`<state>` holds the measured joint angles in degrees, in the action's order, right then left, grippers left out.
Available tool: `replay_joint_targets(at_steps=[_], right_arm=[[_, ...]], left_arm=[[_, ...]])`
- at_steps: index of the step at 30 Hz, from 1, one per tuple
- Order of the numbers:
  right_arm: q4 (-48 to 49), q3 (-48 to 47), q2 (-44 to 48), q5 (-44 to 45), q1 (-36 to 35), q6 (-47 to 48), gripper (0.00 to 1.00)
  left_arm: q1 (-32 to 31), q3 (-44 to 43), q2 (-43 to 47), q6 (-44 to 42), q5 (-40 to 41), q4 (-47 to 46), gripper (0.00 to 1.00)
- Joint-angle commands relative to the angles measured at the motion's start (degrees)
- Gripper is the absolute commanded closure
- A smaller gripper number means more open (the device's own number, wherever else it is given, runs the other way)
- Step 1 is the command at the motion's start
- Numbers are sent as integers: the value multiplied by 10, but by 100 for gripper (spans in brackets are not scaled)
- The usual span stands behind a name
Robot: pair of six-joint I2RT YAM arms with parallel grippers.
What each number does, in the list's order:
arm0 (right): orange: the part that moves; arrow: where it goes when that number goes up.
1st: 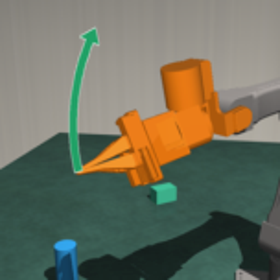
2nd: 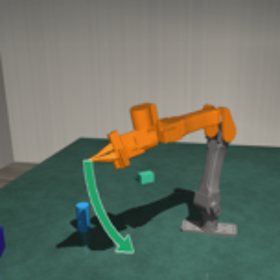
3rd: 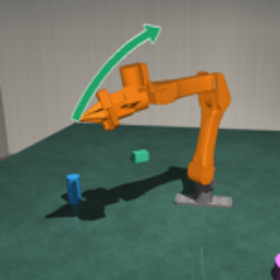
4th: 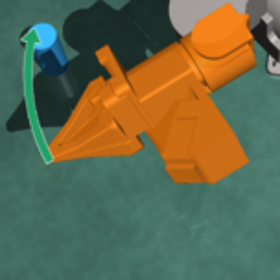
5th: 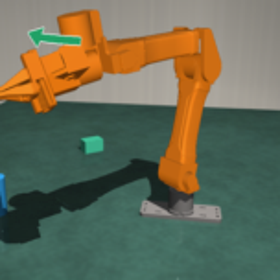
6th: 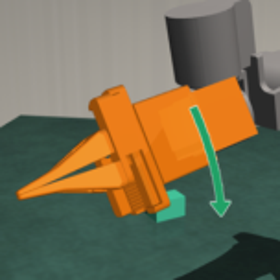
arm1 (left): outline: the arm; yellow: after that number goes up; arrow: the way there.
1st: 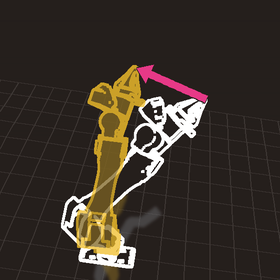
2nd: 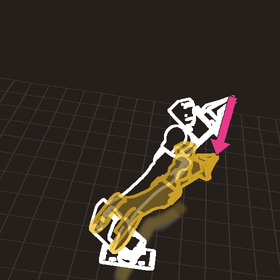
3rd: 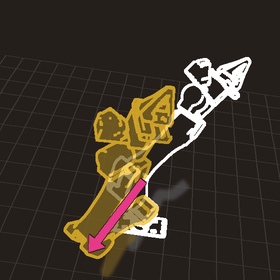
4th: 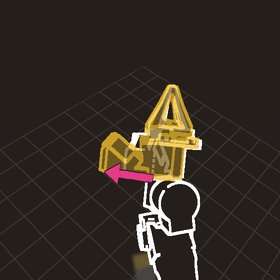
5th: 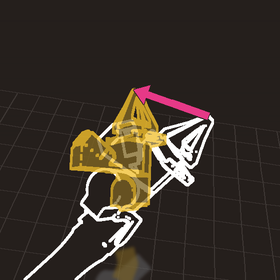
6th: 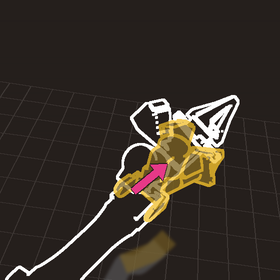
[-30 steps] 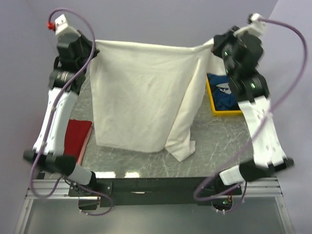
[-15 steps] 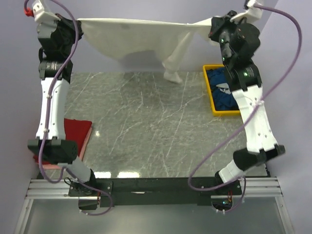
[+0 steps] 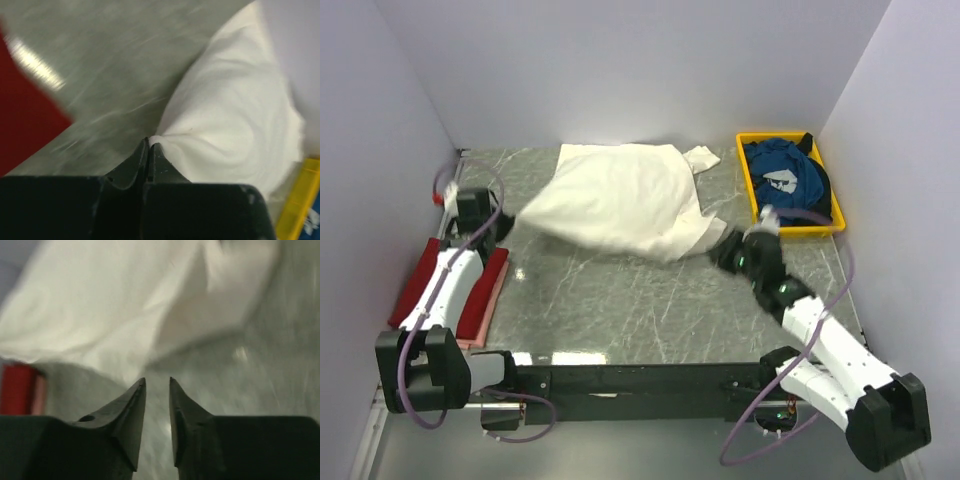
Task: Fold and stack the t-shirts
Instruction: Flatten the tshirt out
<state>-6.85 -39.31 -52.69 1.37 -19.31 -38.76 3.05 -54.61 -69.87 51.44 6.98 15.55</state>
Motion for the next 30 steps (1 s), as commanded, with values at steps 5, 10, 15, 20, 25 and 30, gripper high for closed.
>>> replay_joint_targets(at_steps=[5, 10, 15, 20, 25, 30], right_arm=[[-10, 170, 137, 43, -64, -103, 44], [-35, 78, 66, 58, 13, -43, 36], [-11, -38, -111, 62, 62, -10, 36], [-20, -136, -262, 32, 114, -2, 37], [-26, -177, -362, 6, 131, 1, 37], [2, -179, -419, -27, 141, -7, 37]], left_arm=[[17, 151, 87, 106, 50, 18, 99], [17, 166, 113, 123, 52, 38, 99], [16, 154, 121, 111, 49, 51, 99], [17, 149, 112, 101, 30, 56, 99], [17, 149, 113, 95, 22, 58, 99], [17, 144, 120, 97, 20, 57, 99]])
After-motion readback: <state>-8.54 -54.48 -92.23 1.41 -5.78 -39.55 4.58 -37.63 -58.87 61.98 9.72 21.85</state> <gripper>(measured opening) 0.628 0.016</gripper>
